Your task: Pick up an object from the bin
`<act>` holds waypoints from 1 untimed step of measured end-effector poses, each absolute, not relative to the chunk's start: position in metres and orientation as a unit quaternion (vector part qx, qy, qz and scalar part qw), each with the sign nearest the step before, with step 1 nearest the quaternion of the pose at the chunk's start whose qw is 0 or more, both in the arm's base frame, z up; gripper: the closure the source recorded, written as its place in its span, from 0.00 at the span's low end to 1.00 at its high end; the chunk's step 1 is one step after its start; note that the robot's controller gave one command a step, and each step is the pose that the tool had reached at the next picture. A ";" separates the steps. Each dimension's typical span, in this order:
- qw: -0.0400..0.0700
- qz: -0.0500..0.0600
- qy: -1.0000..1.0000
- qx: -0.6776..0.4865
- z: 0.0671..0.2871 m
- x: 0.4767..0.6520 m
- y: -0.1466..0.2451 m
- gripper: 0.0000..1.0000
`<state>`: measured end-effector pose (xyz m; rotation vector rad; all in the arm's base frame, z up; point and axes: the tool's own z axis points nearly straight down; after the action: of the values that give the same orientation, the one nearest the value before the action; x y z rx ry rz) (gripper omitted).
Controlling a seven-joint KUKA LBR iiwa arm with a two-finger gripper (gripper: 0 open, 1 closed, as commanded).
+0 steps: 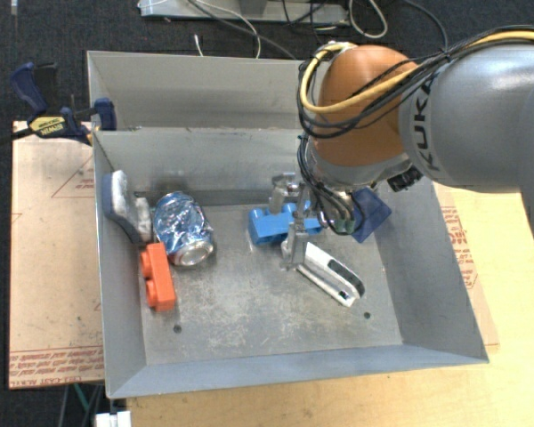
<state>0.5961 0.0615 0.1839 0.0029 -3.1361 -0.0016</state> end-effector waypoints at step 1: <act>-0.001 -0.001 -1.000 0.000 0.187 0.598 0.061 0.00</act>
Offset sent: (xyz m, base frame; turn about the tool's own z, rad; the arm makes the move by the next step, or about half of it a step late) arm 0.0142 -0.0809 -0.1139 0.0780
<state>0.5978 0.0610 0.1874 -0.0007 -3.1428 -0.0020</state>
